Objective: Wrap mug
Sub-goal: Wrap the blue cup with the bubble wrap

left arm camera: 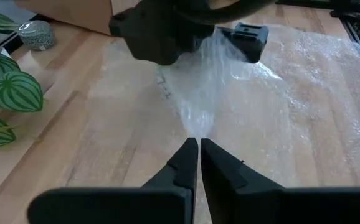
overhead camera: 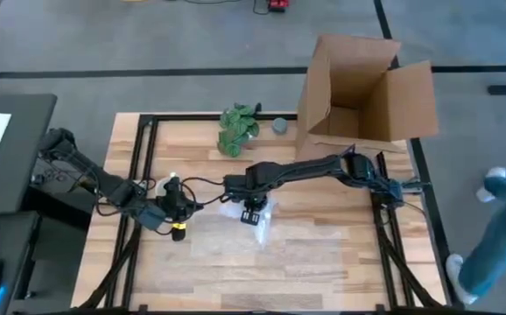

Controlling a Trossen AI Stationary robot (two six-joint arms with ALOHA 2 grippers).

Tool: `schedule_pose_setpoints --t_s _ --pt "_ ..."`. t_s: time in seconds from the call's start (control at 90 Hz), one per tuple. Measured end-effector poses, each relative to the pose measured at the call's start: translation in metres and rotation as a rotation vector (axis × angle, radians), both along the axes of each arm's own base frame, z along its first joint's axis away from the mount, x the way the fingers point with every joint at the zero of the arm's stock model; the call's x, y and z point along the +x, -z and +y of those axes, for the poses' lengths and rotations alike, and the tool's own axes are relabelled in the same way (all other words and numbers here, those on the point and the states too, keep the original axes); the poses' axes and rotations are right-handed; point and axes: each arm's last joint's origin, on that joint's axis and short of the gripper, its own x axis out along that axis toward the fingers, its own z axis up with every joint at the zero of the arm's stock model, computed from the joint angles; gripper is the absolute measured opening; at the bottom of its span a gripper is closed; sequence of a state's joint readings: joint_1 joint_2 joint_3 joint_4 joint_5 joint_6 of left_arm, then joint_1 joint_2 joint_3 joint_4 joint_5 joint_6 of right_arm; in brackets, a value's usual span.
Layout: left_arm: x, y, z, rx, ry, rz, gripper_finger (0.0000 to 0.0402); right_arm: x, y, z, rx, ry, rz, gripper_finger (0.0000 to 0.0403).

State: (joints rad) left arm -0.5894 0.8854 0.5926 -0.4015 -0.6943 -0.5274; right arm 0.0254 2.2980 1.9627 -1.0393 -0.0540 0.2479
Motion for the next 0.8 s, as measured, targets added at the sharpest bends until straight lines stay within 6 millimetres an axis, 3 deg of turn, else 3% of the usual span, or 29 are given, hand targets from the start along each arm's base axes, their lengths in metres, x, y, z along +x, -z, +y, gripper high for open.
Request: schedule_pose_setpoints --t_s 0.167,0.278,0.567,0.8 --pt "0.000 0.000 0.000 0.001 0.000 0.001 0.0000 0.000 0.000 0.000 -0.002 -0.010 0.001 0.0000" --pt "0.000 0.000 0.000 0.001 0.000 0.002 0.0000 -0.002 -0.011 0.000 -0.006 -0.013 0.000 0.0000" --pt "0.000 0.000 0.000 0.001 -0.001 0.000 0.0000 -0.020 -0.077 -0.001 -0.008 -0.015 -0.110 0.0000" --pt "0.000 0.000 0.000 0.001 0.000 0.000 0.0000 -0.028 -0.096 0.006 -0.003 -0.027 -0.150 0.0000"
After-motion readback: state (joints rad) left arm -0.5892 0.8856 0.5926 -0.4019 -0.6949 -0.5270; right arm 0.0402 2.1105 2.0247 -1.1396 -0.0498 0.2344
